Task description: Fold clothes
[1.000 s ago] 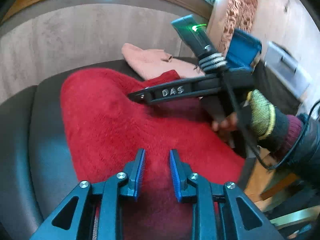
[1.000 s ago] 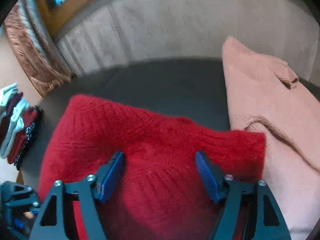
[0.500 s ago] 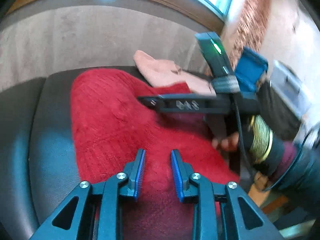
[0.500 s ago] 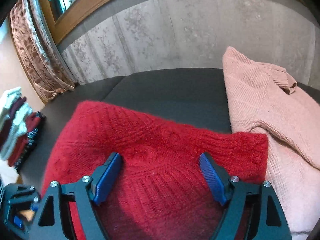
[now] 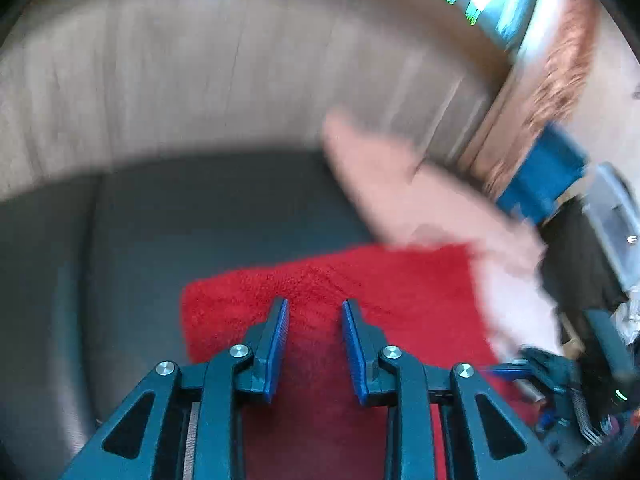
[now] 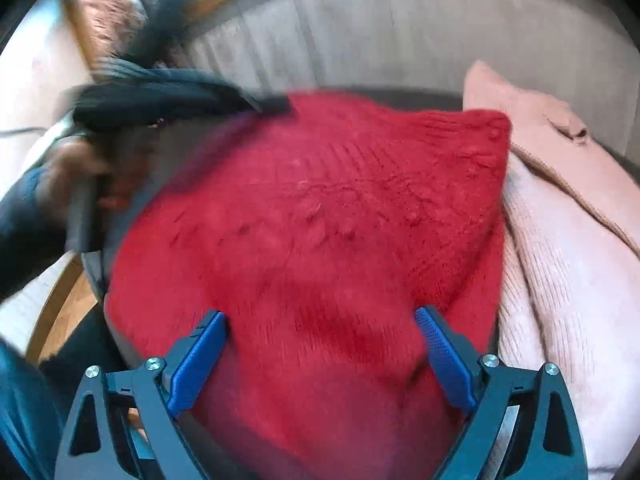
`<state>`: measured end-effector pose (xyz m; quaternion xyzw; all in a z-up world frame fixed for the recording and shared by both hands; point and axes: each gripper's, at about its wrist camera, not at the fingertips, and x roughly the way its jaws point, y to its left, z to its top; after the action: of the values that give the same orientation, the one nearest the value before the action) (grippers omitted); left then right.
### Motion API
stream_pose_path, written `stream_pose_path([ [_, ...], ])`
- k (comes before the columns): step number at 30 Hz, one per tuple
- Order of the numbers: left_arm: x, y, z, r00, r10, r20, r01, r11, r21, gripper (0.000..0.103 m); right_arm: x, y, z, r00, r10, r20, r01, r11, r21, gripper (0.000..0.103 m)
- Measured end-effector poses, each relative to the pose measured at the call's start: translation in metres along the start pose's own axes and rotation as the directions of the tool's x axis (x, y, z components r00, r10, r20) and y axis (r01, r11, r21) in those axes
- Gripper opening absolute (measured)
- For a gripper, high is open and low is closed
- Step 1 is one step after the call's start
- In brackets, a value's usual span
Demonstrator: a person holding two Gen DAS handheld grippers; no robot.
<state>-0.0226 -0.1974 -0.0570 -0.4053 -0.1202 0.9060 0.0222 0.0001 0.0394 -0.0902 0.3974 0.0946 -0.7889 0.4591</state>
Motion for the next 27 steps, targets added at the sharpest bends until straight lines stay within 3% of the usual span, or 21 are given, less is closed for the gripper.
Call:
stream_pose_path([
  [2, 0.018, 0.001, -0.001, 0.999, 0.031, -0.026, -0.031, 1.000, 0.001, 0.029, 0.000, -0.004, -0.006, 1.000, 0.009, 0.023, -0.010, 1.000, 0.018, 0.096],
  [8, 0.014, -0.003, 0.001, 0.999, 0.053, 0.007, -0.053, 0.999, 0.006, 0.030, 0.006, 0.002, -0.007, 0.999, -0.003, 0.048, 0.002, 1.000, 0.013, 0.103],
  [11, -0.013, 0.005, -0.002, 0.997, -0.001, 0.072, 0.003, 0.999, -0.033, 0.030, 0.002, 0.002, -0.003, 0.999, -0.007, 0.037, 0.006, 0.999, 0.033, 0.103],
  [14, -0.046, 0.029, -0.013, 0.988, -0.057, 0.142, 0.076, 0.988, -0.132, 0.038, -0.014, -0.007, 0.005, 0.999, 0.040, -0.022, -0.036, 0.988, 0.148, 0.103],
  [15, -0.054, 0.040, -0.020, 0.986, -0.076, 0.149, 0.101, 0.981, -0.164, 0.040, -0.023, -0.012, 0.004, 0.998, 0.058, -0.001, -0.057, 0.981, 0.187, 0.103],
  [18, -0.065, 0.074, -0.045, 0.976, -0.168, 0.135, 0.200, 0.942, -0.270, 0.045, -0.047, -0.035, -0.006, 0.989, 0.124, 0.077, -0.143, 0.931, 0.335, 0.103],
  [20, -0.065, 0.094, -0.063, 0.956, -0.266, 0.126, 0.294, 0.888, -0.354, 0.048, -0.051, -0.049, -0.016, 0.983, 0.162, 0.086, -0.183, 0.889, 0.419, 0.103],
  [22, -0.062, 0.109, -0.081, 0.932, -0.340, 0.122, 0.359, 0.831, -0.425, 0.048, -0.039, -0.054, -0.019, 0.992, 0.122, 0.024, -0.120, 0.888, 0.445, 0.103],
  [24, -0.058, 0.116, -0.091, 0.923, -0.367, 0.113, 0.377, 0.809, -0.452, 0.048, -0.026, -0.058, -0.019, 0.995, 0.087, -0.042, -0.057, 0.880, 0.472, 0.103],
  [27, -0.057, 0.118, -0.097, 0.894, -0.429, 0.128, 0.436, 0.773, -0.461, 0.050, -0.020, -0.069, -0.015, 0.985, 0.170, -0.020, -0.134, 0.839, 0.527, 0.103],
])
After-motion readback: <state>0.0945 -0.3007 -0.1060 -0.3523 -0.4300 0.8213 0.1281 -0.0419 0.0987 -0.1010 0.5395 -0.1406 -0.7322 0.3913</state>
